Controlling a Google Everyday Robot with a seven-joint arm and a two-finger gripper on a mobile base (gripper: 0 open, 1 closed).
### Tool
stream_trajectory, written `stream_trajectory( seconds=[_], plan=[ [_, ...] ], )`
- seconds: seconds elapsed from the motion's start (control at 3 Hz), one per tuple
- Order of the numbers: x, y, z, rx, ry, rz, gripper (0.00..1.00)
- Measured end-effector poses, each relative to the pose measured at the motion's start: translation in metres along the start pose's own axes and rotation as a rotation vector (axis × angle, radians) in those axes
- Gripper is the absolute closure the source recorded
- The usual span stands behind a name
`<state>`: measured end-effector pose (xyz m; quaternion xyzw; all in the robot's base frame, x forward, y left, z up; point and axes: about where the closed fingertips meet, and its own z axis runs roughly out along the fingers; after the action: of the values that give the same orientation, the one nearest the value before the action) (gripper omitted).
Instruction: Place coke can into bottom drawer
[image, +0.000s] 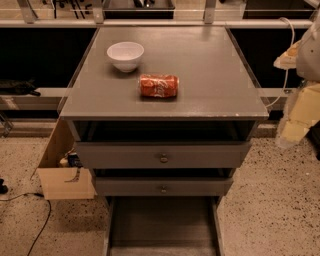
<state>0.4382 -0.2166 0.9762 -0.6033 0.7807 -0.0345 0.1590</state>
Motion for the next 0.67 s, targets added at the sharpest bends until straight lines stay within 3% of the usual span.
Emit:
stream_trajectory(
  seconds=[0.33, 0.67],
  plan=[
    [-0.0004, -0.0005, -0.0003, 0.003, 0.0, 0.001, 0.0],
    [-0.0102, -0.0104, 0.0074, -0.031, -0.059, 0.006, 0.0]
  ],
)
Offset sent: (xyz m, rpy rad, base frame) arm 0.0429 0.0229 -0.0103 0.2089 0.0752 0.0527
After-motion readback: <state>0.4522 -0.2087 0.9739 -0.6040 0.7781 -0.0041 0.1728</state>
